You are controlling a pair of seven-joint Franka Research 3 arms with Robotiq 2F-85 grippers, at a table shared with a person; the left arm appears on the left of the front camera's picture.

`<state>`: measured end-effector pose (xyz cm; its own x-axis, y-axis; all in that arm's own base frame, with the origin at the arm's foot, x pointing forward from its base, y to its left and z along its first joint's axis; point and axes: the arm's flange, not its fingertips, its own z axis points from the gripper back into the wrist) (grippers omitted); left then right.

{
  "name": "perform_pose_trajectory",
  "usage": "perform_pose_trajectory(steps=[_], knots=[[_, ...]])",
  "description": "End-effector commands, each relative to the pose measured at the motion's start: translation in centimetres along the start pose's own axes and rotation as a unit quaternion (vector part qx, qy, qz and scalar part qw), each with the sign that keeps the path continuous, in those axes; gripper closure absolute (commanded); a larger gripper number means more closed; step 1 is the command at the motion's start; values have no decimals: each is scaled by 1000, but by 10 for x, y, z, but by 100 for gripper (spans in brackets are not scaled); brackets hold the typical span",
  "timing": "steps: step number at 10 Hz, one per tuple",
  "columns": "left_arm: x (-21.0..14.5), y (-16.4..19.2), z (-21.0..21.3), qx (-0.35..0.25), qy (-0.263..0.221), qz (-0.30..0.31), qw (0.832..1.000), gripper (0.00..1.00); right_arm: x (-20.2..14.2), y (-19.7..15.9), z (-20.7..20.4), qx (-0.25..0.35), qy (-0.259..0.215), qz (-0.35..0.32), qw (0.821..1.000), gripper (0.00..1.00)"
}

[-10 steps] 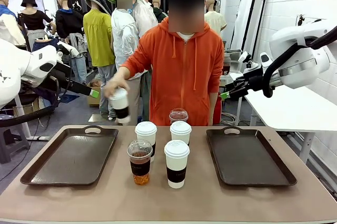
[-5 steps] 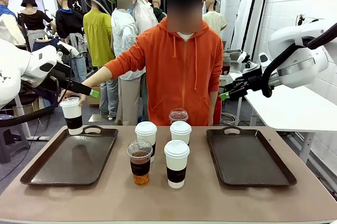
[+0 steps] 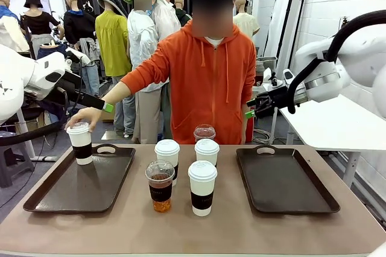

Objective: Distribute the coffee onto the tray.
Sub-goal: Pick up one iced Americano and place it on the right Handle tray.

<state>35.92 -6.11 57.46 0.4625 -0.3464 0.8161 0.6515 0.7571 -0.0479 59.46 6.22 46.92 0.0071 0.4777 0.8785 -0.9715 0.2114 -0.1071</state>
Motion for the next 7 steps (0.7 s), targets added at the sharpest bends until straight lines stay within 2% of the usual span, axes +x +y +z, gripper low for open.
perform_pose_trajectory(steps=[1, 4, 7], knots=[[-1, 1, 0, -2, 1, 2, 1000, 0, -15, -21, -11, 21, -21, 19, 999, 0], [-1, 1, 0, -2, 1, 2, 1000, 0, -48, -39, -31, 66, -37, -3, 997, 0], [-1, 1, 0, -2, 1, 2, 1000, 0, -71, -45, -43, 82, -44, -21, 995, 0]])
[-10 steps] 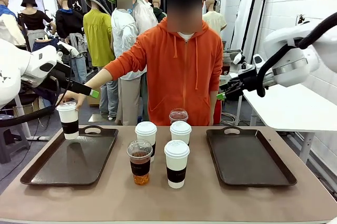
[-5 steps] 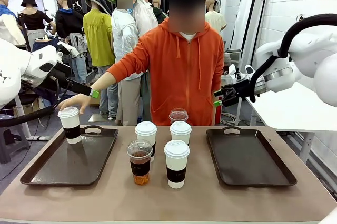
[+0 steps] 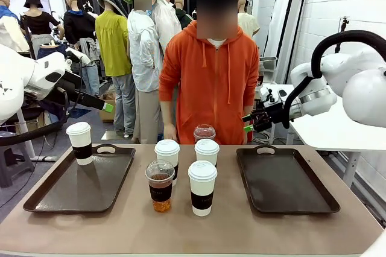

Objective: Distribute the coffee onto the tray.
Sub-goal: Pick up one iced Americano and place it on the right Handle tray.

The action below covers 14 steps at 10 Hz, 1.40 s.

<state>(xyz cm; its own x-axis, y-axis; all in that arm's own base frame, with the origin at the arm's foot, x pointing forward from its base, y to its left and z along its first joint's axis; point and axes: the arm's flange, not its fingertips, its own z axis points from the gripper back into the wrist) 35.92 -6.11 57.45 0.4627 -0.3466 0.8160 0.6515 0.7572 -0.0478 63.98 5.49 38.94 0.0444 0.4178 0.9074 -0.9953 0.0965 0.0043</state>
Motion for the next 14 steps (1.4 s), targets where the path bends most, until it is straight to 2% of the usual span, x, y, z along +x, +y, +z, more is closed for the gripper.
perform_pose_trajectory(steps=[1, 2, 3, 4, 7, 10, 14], knots=[[-1, 1, 0, -2, 1, 2, 1000, 0, 0, -9, 0, 5, -16, -3, 1000, 0], [-1, 1, 0, -2, 1, 2, 1000, 0, 1, -9, 4, 4, -8, -12, 1000, 0], [-1, 1, 0, -2, 1, 2, 1000, 0, 6, -6, 11, 2, 24, -33, 999, 0], [-1, 1, 0, -2, 1, 2, 1000, 0, -6, -4, 1, 2, -2, -5, 1000, 0], [-1, 1, 0, -2, 1, 2, 1000, 0, -5, -4, 5, 0, 3, -13, 1000, 0], [-1, 1, 0, -2, 1, 2, 1000, 0, -32, -24, -26, 17, -46, -4, 999, 0], [-1, 1, 0, -2, 1, 2, 1000, 0, -46, -27, -52, 37, -62, 24, 997, 0]])
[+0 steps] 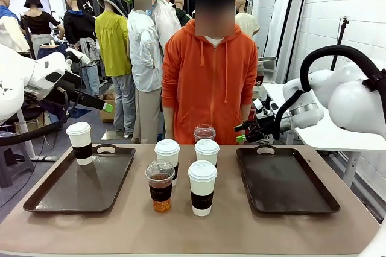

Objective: Distribute the coffee onto the tray.
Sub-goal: Pick up one iced Americano and place it on the right Handle tray.

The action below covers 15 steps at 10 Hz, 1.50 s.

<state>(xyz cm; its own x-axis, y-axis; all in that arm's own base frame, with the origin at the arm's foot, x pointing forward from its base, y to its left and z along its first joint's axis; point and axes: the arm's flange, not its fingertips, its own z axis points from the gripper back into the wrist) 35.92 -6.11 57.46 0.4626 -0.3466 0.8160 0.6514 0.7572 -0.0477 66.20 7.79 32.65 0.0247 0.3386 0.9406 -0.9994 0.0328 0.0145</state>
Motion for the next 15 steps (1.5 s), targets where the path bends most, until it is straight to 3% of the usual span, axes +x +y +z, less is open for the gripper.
perform_pose_trajectory(steps=[1, 10, 15], knots=[[-1, 1, 0, -2, 1, 2, 1000, 0, -7, -11, -12, 13, -19, 20, 1000, 0], [-1, 1, 0, -2, 1, 2, 1000, 0, -30, -26, -71, 53, -62, -9, 997, 0], [-1, 1, 0, -2, 1, 2, 1000, 0, -30, -28, -91, 45, -79, -22, 996, 0]])
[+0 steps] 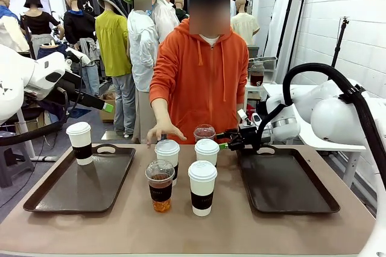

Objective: Distribute the coffee onto the tray.
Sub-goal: Pick up one iced Americano and place it on the right Handle tray.

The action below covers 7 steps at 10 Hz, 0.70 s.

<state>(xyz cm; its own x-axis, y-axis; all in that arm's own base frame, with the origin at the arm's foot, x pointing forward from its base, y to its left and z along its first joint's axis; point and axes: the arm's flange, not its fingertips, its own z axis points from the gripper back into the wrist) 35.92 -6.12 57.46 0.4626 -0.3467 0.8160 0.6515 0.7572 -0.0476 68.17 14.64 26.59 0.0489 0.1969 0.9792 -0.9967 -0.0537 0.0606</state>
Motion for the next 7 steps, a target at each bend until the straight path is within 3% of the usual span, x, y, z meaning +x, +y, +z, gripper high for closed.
perform_pose_trajectory(steps=[1, 7], knots=[[-1, 1, 0, -2, 1, 2, 1000, 0, 1, -10, -8, -1, -5, -13, 1000, 0], [-1, 1, 0, -2, 1, 2, 1000, 0, -3, -11, -23, 4, -7, -24, 1000, 0]])
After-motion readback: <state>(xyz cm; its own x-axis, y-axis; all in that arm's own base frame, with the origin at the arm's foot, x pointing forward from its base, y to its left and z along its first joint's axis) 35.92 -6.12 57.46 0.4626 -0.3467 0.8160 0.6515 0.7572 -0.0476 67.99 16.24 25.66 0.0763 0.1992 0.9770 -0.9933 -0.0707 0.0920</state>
